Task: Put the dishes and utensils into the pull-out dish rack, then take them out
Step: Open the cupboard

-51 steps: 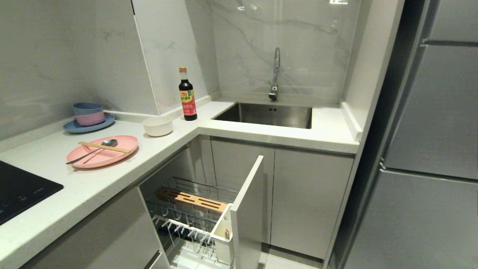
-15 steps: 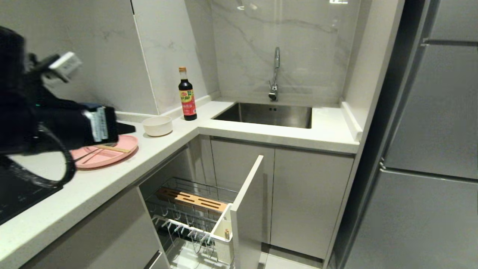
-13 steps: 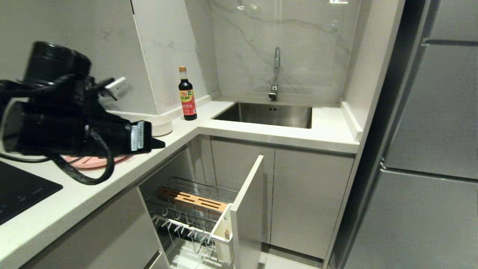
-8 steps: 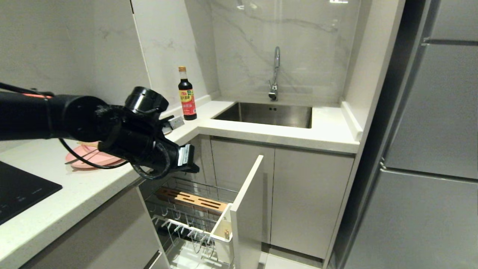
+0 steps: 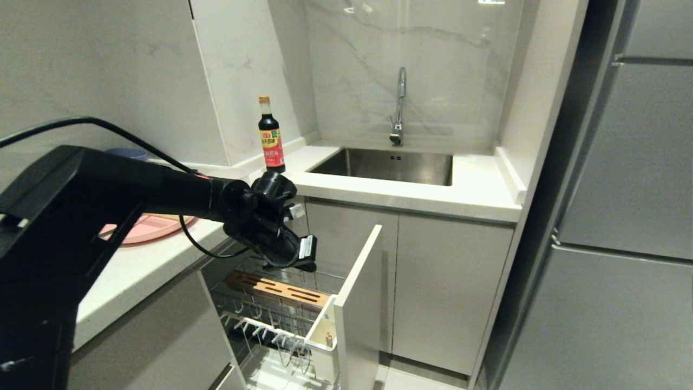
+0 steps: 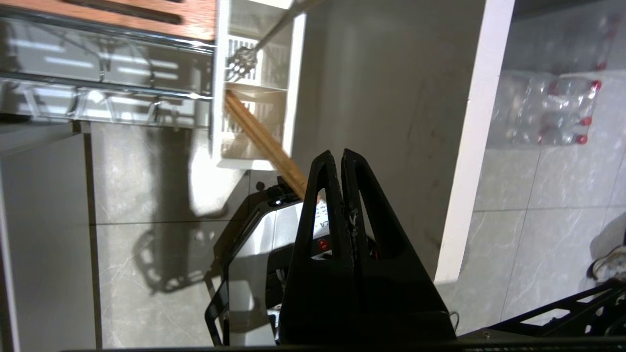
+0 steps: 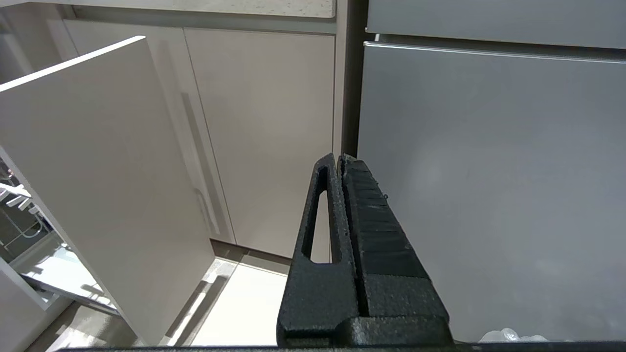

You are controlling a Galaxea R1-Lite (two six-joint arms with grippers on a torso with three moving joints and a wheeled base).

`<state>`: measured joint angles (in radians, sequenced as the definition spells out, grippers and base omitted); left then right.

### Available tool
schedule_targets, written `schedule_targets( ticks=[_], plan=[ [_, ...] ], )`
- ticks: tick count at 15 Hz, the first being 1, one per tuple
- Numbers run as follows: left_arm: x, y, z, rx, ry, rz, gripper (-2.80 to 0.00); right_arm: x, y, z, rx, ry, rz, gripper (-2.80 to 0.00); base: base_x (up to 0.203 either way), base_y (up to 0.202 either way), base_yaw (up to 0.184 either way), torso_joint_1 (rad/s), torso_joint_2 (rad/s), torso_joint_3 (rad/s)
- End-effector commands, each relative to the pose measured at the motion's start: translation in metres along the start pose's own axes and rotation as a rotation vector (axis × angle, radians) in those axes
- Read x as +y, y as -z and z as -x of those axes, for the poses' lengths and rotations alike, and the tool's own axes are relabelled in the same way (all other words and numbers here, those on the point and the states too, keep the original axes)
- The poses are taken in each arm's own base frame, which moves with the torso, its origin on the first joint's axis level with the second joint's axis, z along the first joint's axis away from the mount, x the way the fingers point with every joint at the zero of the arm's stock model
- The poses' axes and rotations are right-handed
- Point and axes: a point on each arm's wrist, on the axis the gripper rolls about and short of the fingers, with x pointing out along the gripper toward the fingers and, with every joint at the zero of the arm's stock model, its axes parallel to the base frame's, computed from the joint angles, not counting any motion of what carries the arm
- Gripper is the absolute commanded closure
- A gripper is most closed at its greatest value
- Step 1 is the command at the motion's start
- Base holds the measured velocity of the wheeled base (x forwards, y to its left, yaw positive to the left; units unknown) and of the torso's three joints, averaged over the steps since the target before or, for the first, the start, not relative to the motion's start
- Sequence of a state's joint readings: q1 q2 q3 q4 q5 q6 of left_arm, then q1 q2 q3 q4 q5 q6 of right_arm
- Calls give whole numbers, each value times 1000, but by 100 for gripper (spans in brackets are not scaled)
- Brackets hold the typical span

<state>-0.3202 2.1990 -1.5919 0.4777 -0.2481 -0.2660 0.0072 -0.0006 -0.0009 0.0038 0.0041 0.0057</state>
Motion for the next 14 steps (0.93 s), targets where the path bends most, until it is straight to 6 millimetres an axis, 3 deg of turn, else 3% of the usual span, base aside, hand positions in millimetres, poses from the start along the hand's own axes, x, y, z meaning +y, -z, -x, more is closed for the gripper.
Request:
schedule_targets(
  ticks=[1, 4, 14],
  plan=[
    [-2, 2, -21, 40, -1, -5, 0, 0, 0, 0, -1, -1, 0, 0, 0, 0, 0, 0, 0, 0],
    [-18, 7, -31, 64, 12, -42, 0, 0, 0, 0, -1, 0, 0, 0, 0, 0, 0, 0, 0, 0],
    [-60, 26, -39, 105, 52, -122, 0, 0, 0, 0, 0, 0, 0, 0, 0, 0, 0, 0, 0, 0]
  ],
)
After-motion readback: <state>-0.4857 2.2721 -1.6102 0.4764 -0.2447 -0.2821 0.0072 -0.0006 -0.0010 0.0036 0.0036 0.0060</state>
